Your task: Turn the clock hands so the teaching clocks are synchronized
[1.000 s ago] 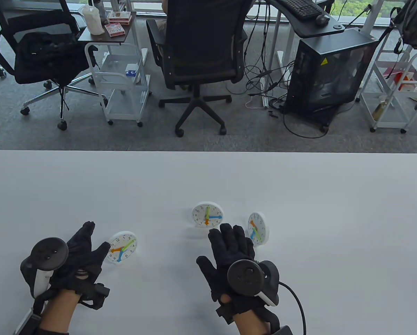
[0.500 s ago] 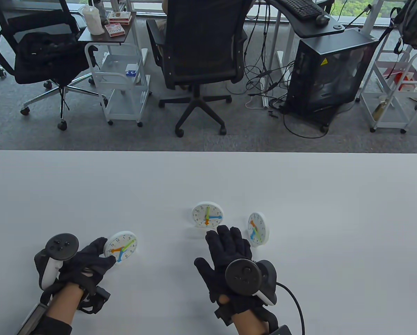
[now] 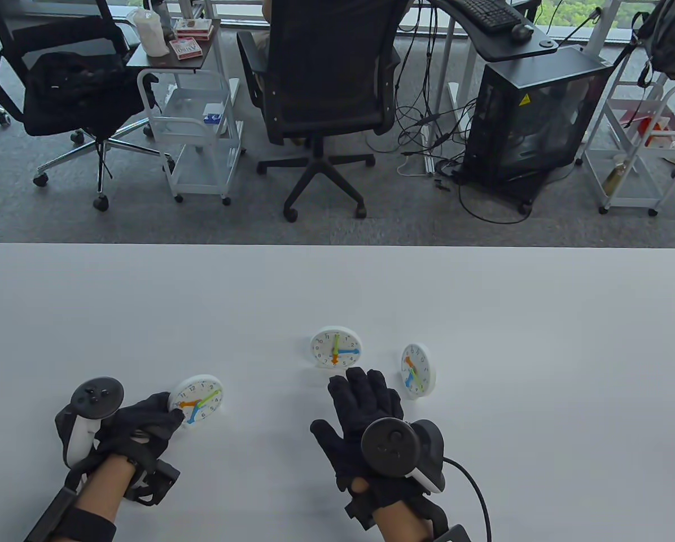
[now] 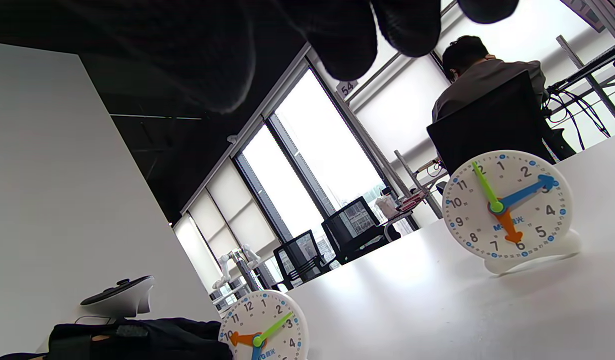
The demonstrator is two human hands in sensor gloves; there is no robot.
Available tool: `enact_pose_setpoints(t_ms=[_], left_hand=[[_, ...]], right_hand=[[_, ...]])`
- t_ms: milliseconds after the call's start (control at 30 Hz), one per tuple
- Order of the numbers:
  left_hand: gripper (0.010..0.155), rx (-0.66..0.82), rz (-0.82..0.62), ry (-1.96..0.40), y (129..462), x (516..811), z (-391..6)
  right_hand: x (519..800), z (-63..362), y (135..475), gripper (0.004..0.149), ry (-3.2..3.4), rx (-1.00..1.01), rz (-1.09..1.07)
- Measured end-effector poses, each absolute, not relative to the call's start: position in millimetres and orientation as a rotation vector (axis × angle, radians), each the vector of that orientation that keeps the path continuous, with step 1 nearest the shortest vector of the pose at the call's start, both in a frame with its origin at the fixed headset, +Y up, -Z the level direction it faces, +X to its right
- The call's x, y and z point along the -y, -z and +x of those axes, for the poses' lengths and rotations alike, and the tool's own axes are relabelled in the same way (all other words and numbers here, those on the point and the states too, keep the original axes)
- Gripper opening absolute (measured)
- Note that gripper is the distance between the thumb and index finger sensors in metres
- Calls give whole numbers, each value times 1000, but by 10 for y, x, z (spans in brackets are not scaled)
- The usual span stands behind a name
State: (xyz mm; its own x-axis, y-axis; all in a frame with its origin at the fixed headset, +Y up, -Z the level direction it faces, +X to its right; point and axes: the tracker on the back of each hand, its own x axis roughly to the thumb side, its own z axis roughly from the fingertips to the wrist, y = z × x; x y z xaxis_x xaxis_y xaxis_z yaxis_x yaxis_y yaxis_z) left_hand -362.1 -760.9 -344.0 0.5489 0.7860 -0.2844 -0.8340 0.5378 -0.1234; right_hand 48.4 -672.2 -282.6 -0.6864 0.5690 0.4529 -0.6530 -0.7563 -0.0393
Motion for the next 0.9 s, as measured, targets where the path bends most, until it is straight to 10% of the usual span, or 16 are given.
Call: enact_pose_setpoints(t_ms=[900], left_hand=[[52, 168, -92, -1298, 3056, 7050, -3055]], right_hand=[[6822, 315, 2735, 79, -2043, 153, 511]])
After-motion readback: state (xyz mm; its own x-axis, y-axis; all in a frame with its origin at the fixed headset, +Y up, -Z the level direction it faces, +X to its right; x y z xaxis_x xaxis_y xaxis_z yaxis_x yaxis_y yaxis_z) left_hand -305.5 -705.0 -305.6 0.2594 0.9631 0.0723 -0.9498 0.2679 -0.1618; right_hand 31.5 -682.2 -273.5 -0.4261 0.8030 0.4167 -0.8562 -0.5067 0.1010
